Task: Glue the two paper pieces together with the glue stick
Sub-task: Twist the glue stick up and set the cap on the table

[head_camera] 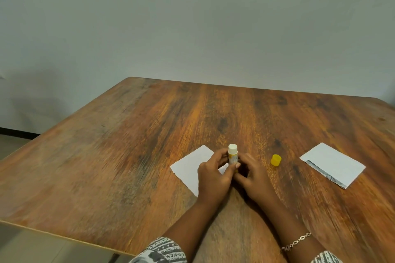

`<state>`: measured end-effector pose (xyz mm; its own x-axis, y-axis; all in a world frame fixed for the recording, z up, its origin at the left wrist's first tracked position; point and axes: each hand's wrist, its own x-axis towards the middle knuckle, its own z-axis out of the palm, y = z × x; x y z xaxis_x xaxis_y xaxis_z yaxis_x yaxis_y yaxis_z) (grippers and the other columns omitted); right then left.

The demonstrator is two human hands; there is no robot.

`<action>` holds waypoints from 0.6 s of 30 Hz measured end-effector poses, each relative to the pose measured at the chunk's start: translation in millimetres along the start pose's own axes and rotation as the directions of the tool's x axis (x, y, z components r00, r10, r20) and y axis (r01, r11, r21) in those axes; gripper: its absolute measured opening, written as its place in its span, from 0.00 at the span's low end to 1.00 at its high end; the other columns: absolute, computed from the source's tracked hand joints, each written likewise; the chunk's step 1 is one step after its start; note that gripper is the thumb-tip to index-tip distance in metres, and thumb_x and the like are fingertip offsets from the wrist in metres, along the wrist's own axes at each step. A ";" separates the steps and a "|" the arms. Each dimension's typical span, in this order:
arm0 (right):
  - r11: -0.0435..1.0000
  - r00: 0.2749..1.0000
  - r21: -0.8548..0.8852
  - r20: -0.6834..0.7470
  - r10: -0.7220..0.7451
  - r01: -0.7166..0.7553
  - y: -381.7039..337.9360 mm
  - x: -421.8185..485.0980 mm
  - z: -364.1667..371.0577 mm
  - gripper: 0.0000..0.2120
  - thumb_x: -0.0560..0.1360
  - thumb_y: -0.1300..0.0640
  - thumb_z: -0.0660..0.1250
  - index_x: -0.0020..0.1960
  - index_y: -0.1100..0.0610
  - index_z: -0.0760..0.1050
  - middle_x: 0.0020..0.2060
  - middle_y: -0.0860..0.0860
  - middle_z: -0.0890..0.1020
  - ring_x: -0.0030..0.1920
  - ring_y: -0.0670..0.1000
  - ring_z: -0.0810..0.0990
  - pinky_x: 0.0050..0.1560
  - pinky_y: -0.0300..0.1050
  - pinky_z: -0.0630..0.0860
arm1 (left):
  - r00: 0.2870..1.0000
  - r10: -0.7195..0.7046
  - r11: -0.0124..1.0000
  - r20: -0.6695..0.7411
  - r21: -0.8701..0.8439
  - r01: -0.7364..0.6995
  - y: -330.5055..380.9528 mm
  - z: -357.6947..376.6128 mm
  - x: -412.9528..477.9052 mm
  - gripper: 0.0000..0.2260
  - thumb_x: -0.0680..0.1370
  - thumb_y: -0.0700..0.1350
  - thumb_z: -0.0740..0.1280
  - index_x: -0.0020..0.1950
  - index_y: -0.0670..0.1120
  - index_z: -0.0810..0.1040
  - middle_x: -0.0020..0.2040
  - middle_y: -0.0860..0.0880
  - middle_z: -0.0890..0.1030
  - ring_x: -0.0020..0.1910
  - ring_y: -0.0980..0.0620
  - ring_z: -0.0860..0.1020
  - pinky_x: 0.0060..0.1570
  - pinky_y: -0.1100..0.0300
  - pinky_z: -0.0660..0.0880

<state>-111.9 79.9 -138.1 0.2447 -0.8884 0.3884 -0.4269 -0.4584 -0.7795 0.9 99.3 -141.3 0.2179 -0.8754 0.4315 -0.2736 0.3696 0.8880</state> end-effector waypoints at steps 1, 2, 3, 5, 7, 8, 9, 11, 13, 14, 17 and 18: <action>0.999 1.000 0.039 0.017 0.006 -0.006 -0.5 0.1 -1.2 0.20 0.68 0.72 0.66 0.56 0.55 0.77 0.45 0.57 0.81 0.47 0.53 0.78 0.47 0.38 0.72 | 1.000 0.005 1.000 0.001 0.004 -0.005 -0.6 0.1 0.0 0.15 0.71 0.39 0.72 0.57 0.47 0.78 0.48 0.57 0.80 0.49 0.60 0.79 0.53 0.69 0.75; 0.995 0.999 0.095 0.045 0.015 -0.019 -1.8 0.2 -2.5 0.21 0.68 0.74 0.65 0.56 0.55 0.76 0.47 0.55 0.82 0.49 0.53 0.79 0.50 0.40 0.74 | 1.000 0.008 1.000 0.000 0.006 -0.008 -1.1 -0.1 0.1 0.15 0.71 0.39 0.72 0.57 0.47 0.79 0.48 0.57 0.80 0.49 0.60 0.79 0.52 0.69 0.75; 0.987 0.997 0.158 0.076 0.021 -0.033 -3.5 0.2 -3.8 0.22 0.68 0.75 0.65 0.56 0.55 0.76 0.48 0.54 0.82 0.50 0.51 0.80 0.51 0.40 0.76 | 1.000 0.010 1.000 -0.004 0.004 -0.010 -1.5 -0.6 0.0 0.15 0.71 0.38 0.72 0.57 0.47 0.79 0.48 0.57 0.80 0.49 0.61 0.80 0.52 0.69 0.75; 0.970 0.993 0.237 0.110 0.031 -0.056 -5.3 0.2 -5.4 0.23 0.69 0.76 0.63 0.57 0.55 0.75 0.49 0.51 0.83 0.51 0.47 0.81 0.52 0.37 0.76 | 1.000 0.015 1.000 -0.019 -0.014 -0.015 -1.8 -1.4 0.1 0.15 0.70 0.38 0.72 0.56 0.48 0.80 0.46 0.57 0.81 0.47 0.63 0.79 0.50 0.71 0.75; 0.977 0.994 0.210 0.104 0.028 -0.050 -5.4 -0.2 -4.5 0.23 0.70 0.75 0.63 0.59 0.56 0.74 0.51 0.51 0.82 0.53 0.46 0.80 0.54 0.37 0.76 | 0.999 0.016 1.000 -0.034 -0.026 -0.017 -1.8 -1.4 0.5 0.15 0.70 0.39 0.73 0.55 0.48 0.80 0.46 0.57 0.81 0.47 0.65 0.79 0.49 0.73 0.74; 0.984 0.996 0.175 0.090 0.017 -0.033 -4.8 -0.3 -3.4 0.22 0.70 0.74 0.63 0.59 0.56 0.74 0.51 0.51 0.82 0.53 0.47 0.80 0.53 0.37 0.76 | 0.999 0.011 0.999 -0.040 -0.034 -0.013 -1.6 -1.1 0.8 0.14 0.70 0.39 0.73 0.55 0.48 0.80 0.46 0.58 0.81 0.47 0.65 0.79 0.49 0.74 0.74; 0.991 0.997 0.130 0.073 0.008 -0.018 -3.5 -0.8 -2.0 0.22 0.70 0.73 0.64 0.60 0.56 0.74 0.50 0.52 0.82 0.52 0.47 0.80 0.52 0.36 0.75 | 0.999 0.005 0.999 -0.044 -0.042 -0.007 -1.7 -0.7 1.0 0.14 0.70 0.39 0.73 0.55 0.48 0.80 0.46 0.58 0.81 0.47 0.66 0.79 0.49 0.73 0.74; 1.000 1.000 0.027 0.028 0.009 -0.010 -0.9 -0.8 1.1 0.21 0.70 0.70 0.66 0.60 0.56 0.74 0.48 0.56 0.80 0.48 0.49 0.78 0.46 0.33 0.72 | 0.999 0.002 0.999 -0.044 -0.041 -0.003 -2.3 0.1 1.4 0.14 0.70 0.39 0.73 0.55 0.47 0.80 0.46 0.58 0.81 0.47 0.65 0.79 0.50 0.72 0.74; 1.000 1.000 -0.022 -0.002 0.006 -0.006 1.5 -0.2 2.7 0.20 0.70 0.70 0.65 0.59 0.56 0.75 0.46 0.57 0.79 0.46 0.50 0.77 0.44 0.34 0.70 | 0.999 0.014 1.000 -0.029 -0.026 -0.014 -3.0 0.7 1.2 0.15 0.70 0.39 0.73 0.55 0.47 0.80 0.46 0.57 0.81 0.47 0.65 0.79 0.51 0.72 0.74; 1.000 1.000 -0.023 -0.003 -0.002 0.001 2.2 0.1 2.6 0.20 0.70 0.71 0.65 0.58 0.56 0.76 0.46 0.57 0.80 0.46 0.50 0.77 0.45 0.35 0.70 | 1.000 0.022 0.999 -0.023 -0.025 -0.022 -3.3 0.9 1.1 0.15 0.70 0.39 0.72 0.55 0.47 0.80 0.46 0.57 0.81 0.47 0.65 0.79 0.51 0.72 0.74; 0.997 0.999 0.071 0.047 0.007 -0.010 1.0 -0.1 -0.9 0.20 0.70 0.74 0.64 0.58 0.58 0.76 0.49 0.54 0.82 0.51 0.50 0.79 0.53 0.39 0.74 | 0.999 0.040 0.999 -0.021 -0.012 -0.040 -4.7 1.1 1.1 0.15 0.70 0.38 0.72 0.56 0.48 0.80 0.46 0.58 0.81 0.47 0.66 0.79 0.50 0.72 0.74; 0.994 0.998 0.110 0.062 0.010 -0.017 -0.1 -0.5 -2.2 0.21 0.70 0.74 0.63 0.58 0.58 0.75 0.50 0.53 0.82 0.53 0.48 0.79 0.54 0.39 0.75 | 0.999 0.045 0.999 -0.024 -0.006 -0.045 -5.0 1.1 1.0 0.14 0.70 0.39 0.72 0.55 0.48 0.80 0.46 0.58 0.81 0.47 0.66 0.79 0.50 0.73 0.74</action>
<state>-113.9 80.3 -137.1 0.2943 -0.8897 0.3491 -0.3331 -0.4379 -0.8351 1.5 96.2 -145.4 0.2276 -0.8500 0.4750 -0.2778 0.4108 0.8683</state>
